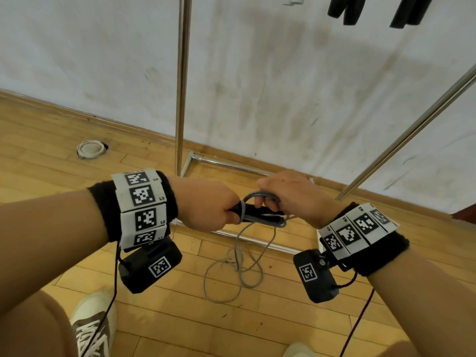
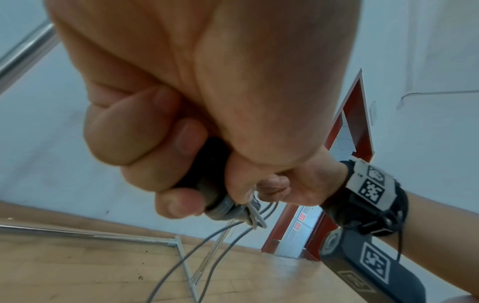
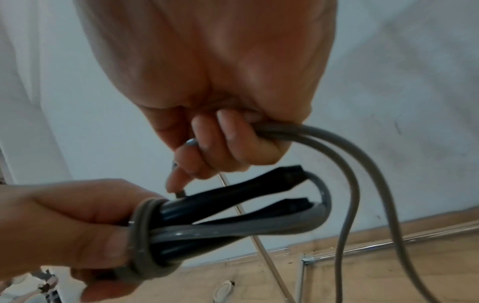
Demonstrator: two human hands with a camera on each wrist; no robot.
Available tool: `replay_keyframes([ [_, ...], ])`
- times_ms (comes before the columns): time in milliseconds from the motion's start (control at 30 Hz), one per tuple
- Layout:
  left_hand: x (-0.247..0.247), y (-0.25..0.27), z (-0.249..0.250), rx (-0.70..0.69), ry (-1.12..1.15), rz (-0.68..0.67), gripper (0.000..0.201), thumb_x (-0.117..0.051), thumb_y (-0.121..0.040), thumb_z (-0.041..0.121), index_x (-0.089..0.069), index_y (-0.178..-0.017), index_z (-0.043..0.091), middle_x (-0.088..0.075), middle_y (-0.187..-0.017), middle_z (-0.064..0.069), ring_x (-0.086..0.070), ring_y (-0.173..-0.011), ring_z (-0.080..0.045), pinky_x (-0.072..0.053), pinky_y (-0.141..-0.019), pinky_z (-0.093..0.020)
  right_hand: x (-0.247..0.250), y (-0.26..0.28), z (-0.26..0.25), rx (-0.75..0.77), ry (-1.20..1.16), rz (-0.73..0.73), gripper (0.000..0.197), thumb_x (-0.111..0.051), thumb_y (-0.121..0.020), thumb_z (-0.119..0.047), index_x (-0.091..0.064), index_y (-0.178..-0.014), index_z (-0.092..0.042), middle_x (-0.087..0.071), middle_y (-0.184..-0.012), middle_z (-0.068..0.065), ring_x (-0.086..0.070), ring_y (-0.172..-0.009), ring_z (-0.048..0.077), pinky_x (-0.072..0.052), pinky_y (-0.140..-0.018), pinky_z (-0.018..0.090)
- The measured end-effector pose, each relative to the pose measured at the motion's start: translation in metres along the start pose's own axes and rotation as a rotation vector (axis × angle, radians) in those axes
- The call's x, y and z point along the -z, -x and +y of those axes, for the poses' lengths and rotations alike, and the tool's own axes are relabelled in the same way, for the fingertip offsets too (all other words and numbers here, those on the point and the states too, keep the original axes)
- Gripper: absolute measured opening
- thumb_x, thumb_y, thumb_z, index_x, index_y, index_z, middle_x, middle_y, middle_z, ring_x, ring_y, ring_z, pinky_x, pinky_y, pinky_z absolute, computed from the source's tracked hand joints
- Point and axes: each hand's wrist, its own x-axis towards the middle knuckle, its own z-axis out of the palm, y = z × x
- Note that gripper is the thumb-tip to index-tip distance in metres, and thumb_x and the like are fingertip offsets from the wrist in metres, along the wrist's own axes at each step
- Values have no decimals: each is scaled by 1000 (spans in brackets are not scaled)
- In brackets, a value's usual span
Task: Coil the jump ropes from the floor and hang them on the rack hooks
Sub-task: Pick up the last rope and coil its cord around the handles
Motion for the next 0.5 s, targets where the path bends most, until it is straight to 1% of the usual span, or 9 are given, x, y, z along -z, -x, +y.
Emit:
replay_keyframes([
  [67, 1, -3, -4, 16, 12, 61, 28, -41, -103, 35, -54, -88, 16, -57, -76, 0, -49, -60, -15, -40, -57, -28, -2, 0, -4, -11, -29, 25, 39, -49, -100, -24, -72, -73, -7, -54, -51, -2, -41, -43, 8, -34, -45, 16],
  [133, 2, -5, -6, 20, 41, 141, 28, -42, -102, 32, -54, -85, 14, -57, -75, -3, -48, -59, -17, -42, -59, -33, -3, 1, -6, -11, -113, 50, 32, -55, -98, -20, -71, -74, -6, -55, -51, -1, -41, -42, 9, -33, -42, 18],
  [167, 3, -6, -7, 23, 61, 187, 28, -42, -102, 31, -54, -85, 13, -57, -75, -3, -47, -58, -17, -42, -58, -33, -4, 2, -7, -6, -148, 69, 28, -58, -96, -18, -70, -75, -5, -56, -52, -1, -43, -42, 9, -35, -42, 19],
  [233, 5, -8, -8, 29, 99, 271, 28, -42, -103, 31, -54, -86, 12, -56, -71, -3, -45, -55, -16, -38, -52, -28, -5, 3, -9, 17, -173, 117, 22, -63, -94, -17, -68, -75, -7, -59, -54, -1, -46, -42, 9, -38, -43, 19],
  [300, 7, -9, -9, 19, 159, 334, 28, -42, -103, 31, -54, -85, 14, -55, -68, 0, -44, -52, -13, -36, -50, -25, -9, 4, -10, 61, -144, 189, 20, -65, -93, -18, -67, -75, -9, -62, -54, -3, -49, -42, 8, -41, -45, 19],
  [400, 10, -8, -9, -23, 266, 424, 24, -43, -103, 29, -50, -81, 21, -54, -65, 2, -44, -47, -7, -36, -45, -19, -14, 5, -8, 129, -130, 318, 22, -66, -93, -23, -70, -72, -17, -64, -54, -4, -55, -44, 6, -45, -49, 18],
  [467, 13, -7, -9, -43, 321, 473, 21, -44, -102, 29, -51, -83, 22, -55, -67, 2, -46, -48, -6, -37, -46, -18, -16, 7, -6, 149, -164, 364, 25, -66, -93, -29, -72, -72, -17, -66, -55, -1, -57, -45, 8, -47, -50, 21],
  [500, 14, -7, -9, -41, 354, 485, 20, -44, -102, 30, -53, -87, 19, -56, -70, 0, -47, -51, -7, -40, -50, -22, -16, 8, -5, 158, -180, 372, 26, -65, -94, -31, -73, -74, -16, -66, -56, 1, -57, -45, 8, -47, -49, 22],
])
